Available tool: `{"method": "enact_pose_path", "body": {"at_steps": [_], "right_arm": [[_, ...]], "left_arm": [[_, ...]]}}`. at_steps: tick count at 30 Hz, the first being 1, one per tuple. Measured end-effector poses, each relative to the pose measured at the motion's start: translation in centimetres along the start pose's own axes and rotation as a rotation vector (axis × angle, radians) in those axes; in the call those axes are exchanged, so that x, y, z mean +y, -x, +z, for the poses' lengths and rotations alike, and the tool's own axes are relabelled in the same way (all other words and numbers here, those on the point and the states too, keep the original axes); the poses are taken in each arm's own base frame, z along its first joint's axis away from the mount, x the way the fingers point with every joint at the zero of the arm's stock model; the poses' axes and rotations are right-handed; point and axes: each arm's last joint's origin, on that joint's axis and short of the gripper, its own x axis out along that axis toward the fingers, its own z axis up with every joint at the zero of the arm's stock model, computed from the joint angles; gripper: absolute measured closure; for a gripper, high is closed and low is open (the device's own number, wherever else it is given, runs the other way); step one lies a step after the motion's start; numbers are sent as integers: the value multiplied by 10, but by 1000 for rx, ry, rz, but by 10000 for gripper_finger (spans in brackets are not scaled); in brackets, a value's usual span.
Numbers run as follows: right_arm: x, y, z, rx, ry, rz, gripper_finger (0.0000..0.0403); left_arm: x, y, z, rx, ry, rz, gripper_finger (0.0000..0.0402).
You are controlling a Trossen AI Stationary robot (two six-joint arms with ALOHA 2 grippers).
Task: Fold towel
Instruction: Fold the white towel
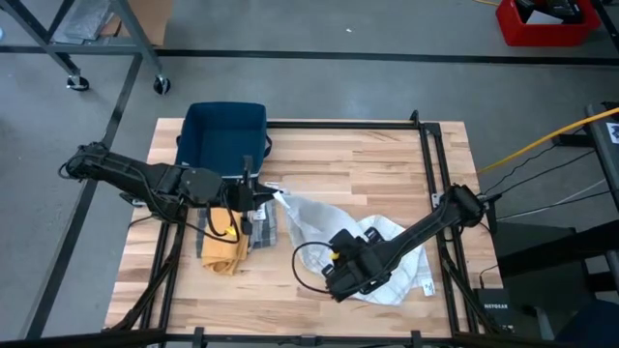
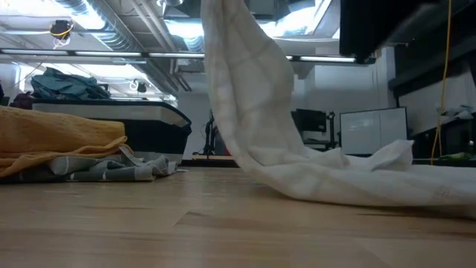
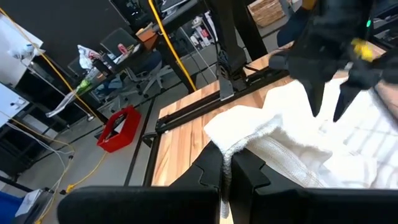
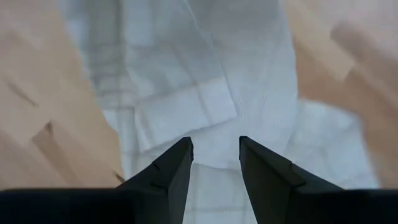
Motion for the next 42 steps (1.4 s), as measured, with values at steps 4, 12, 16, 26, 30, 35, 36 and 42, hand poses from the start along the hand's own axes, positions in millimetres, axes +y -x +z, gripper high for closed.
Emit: {"method": "enact_pose_path", "body": {"at_steps": [4, 12, 16, 26, 30, 35, 36, 42], "right_arm": [[3, -16, -7, 25, -146, 22, 260], [11, -44, -19, 36, -309, 112, 260], [8, -56, -26, 44, -402, 93, 260], [6, -81, -37, 43, -619, 144, 260], [4, -91, -41, 26, -696, 160, 260], [0, -98, -44, -5, -747, 150, 260], [-1, -99, -43, -23, -757, 152, 260], [-5, -103, -40, -92, -796, 119, 260]], "left_arm": [[0, 0, 0, -1, 0, 0, 401], [0, 0, 0, 0, 0, 0, 401], [-1, 0, -1, 13, -8, -7, 401], [-2, 0, -4, 35, 75, -16, 401], [-2, 0, -3, 31, 127, -26, 401], [-4, 0, -4, 25, 182, -69, 401], [-4, 0, -4, 23, 189, -77, 401], [-9, 3, -1, 8, 208, -112, 401]]}}
